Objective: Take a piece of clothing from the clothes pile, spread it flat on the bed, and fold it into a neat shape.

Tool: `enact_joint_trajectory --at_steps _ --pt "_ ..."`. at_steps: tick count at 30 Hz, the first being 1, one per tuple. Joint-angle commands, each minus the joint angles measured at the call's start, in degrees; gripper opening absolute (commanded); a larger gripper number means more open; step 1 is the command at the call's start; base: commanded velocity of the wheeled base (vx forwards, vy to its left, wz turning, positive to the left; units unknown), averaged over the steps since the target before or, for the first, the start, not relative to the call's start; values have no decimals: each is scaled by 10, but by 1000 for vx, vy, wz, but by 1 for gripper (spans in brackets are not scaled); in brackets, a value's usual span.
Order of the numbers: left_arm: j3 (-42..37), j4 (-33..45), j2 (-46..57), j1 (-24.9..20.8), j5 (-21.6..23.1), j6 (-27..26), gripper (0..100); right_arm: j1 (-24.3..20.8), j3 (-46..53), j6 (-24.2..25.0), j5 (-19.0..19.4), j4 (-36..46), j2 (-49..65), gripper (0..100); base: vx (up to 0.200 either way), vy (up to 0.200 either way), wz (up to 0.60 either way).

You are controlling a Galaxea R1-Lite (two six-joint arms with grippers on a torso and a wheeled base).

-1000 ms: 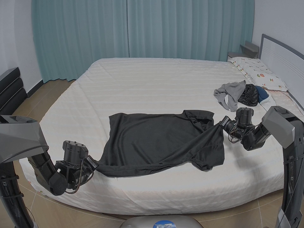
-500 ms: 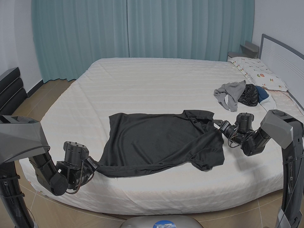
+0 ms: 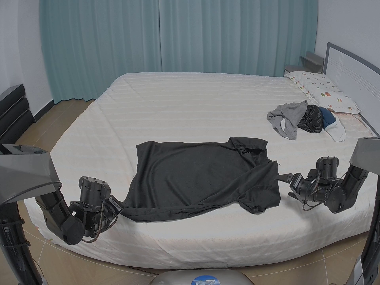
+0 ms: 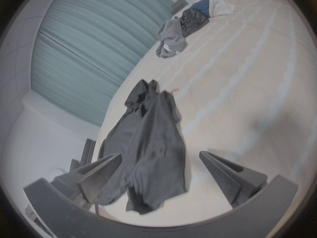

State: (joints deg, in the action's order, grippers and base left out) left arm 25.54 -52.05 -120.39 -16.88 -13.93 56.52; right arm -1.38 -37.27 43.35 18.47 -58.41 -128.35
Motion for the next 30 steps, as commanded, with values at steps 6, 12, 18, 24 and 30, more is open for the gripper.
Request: enact_joint_trajectory --at_steps 6,12,18,24,30 --pt "0 0 -3 0 1 1 0 -13 67 -11 27 -58 -29 100 0 0 0" --pt "1 0 -5 0 2 1 0 -15 61 -5 31 -81 -42 100 0 0 0" --pt "1 0 -4 0 2 1 0 -27 55 2 29 -82 -48 100 0 0 0" --pt "1 1 -4 0 2 1 0 -28 64 2 24 -92 -42 0 0 0 0" --pt "-2 4 9 0 2 -1 0 -15 101 2 24 -91 20 0 0 0 0"
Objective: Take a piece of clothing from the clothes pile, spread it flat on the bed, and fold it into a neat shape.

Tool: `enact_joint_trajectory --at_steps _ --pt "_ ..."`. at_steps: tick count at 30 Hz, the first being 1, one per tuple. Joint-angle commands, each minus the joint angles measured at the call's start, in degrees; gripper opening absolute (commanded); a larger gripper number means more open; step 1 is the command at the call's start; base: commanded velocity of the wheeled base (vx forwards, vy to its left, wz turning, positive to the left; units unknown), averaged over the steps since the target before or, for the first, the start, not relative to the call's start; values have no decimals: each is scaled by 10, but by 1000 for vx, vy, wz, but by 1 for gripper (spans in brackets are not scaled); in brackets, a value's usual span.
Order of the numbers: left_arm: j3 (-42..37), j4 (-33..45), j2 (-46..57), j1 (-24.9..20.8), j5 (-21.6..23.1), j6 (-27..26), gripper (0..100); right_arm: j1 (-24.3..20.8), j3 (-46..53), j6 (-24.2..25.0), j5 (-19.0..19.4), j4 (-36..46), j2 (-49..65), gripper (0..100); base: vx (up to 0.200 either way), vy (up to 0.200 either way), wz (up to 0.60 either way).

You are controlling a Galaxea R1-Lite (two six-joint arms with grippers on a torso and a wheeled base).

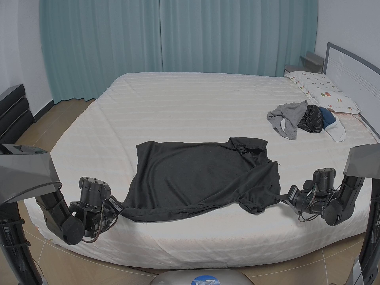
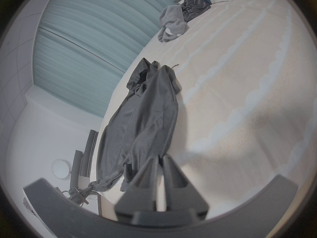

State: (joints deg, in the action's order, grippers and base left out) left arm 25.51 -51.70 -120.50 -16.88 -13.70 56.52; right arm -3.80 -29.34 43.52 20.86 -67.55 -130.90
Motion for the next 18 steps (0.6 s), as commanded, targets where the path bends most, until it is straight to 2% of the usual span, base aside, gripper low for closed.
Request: enact_joint_trajectory --at_steps 1,10,18 --pt "-2 1 16 0 0 -1 0 16 29 0 0 6 64 0 0 0 0" --pt "-8 15 77 0 -1 -4 0 25 117 0 1 10 167 0 0 0 0" --pt "-6 85 141 -2 -1 -17 0 41 169 -1 1 12 241 0 0 0 0"
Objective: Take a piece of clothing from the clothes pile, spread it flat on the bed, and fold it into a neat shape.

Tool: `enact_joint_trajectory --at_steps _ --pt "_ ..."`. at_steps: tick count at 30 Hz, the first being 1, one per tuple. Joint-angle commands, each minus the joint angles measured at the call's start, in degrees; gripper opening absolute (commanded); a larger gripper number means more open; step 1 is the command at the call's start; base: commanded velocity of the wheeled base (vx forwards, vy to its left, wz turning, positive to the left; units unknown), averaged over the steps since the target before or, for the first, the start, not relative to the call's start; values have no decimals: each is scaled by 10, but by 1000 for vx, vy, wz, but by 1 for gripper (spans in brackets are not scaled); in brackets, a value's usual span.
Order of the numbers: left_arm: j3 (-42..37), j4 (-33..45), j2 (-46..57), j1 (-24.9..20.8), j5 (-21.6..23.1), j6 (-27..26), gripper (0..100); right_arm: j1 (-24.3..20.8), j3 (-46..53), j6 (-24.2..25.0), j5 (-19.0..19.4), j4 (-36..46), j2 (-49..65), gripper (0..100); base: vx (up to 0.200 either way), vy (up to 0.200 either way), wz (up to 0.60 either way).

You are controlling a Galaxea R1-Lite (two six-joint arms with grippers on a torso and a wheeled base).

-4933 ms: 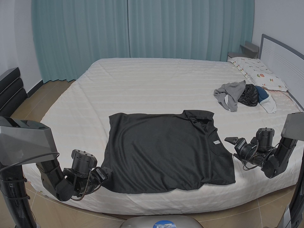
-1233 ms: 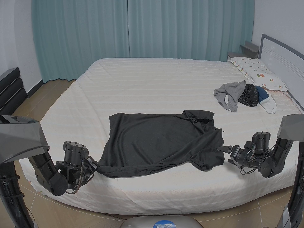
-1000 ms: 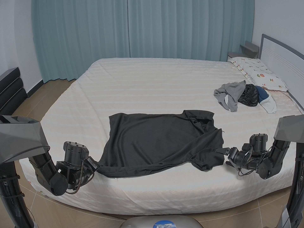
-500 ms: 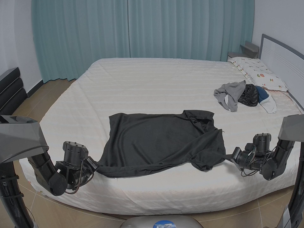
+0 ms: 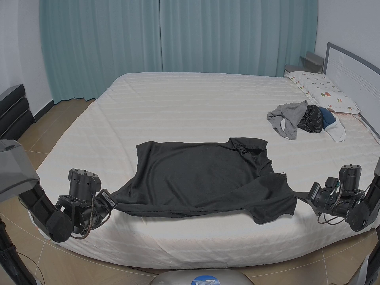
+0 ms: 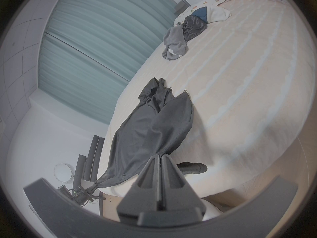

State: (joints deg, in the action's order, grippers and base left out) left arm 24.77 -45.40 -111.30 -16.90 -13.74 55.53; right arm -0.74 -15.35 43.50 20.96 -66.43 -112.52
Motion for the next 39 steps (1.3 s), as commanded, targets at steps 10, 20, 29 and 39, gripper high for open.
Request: enact_joint_trajectory --at_steps 10,20,29,39 --pt "-2 107 71 -4 -1 -57 0 37 37 -25 -1 126 131 0 0 0 0" --pt "-8 195 76 -9 10 -102 0 44 56 -112 -3 188 130 0 0 0 0" --pt "-17 211 67 -19 26 -115 0 52 53 -181 -3 227 97 0 0 0 0" --pt "-22 206 11 -37 27 -117 100 43 44 -240 -20 213 0 100 0 0 0"
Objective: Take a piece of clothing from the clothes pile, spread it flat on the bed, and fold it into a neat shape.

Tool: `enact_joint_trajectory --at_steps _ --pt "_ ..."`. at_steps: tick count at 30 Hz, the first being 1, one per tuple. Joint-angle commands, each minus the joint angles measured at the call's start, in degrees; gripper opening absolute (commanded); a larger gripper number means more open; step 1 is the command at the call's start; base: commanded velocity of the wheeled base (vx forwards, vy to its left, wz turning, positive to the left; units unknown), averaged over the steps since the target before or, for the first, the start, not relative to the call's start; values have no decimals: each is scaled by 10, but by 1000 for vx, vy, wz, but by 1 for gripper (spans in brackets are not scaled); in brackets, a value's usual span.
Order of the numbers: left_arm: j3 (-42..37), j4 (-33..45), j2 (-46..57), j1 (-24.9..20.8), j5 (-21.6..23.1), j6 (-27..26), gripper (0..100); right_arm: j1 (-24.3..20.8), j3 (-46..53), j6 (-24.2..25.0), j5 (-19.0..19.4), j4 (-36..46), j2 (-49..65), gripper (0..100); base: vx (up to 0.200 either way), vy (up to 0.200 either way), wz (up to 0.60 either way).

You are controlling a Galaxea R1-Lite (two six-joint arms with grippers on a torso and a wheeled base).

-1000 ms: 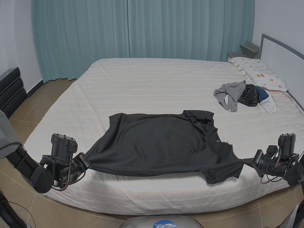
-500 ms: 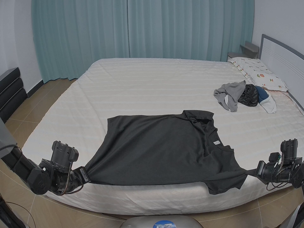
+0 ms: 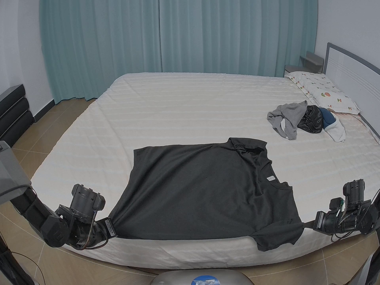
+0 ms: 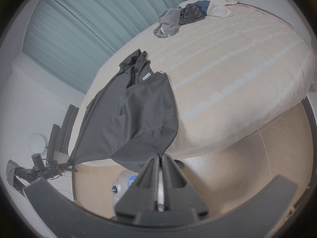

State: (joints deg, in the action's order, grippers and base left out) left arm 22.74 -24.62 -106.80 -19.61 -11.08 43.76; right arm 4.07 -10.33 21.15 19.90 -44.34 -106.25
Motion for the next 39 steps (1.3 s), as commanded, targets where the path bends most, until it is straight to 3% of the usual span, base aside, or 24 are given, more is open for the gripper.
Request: enact_joint_trajectory --at_steps 1,10,20,28,33,39 --pt "-1 -2 -36 -10 0 1 100 -6 -7 -20 -10 -15 -71 100 0 0 0" --pt "11 -6 -21 -2 0 5 100 -6 -55 -3 -9 -63 -64 100 0 0 0" --pt "39 -11 1 12 13 36 100 -68 -122 109 -9 -66 -76 100 0 0 0" --pt "48 -8 -9 28 31 38 100 -58 -130 187 8 -67 -93 100 0 0 0" --pt "49 -10 -7 34 36 38 100 -48 -123 202 20 -110 -108 100 0 0 0" --pt "59 -8 -13 35 41 61 100 -47 -125 261 21 -138 -117 100 0 0 0"
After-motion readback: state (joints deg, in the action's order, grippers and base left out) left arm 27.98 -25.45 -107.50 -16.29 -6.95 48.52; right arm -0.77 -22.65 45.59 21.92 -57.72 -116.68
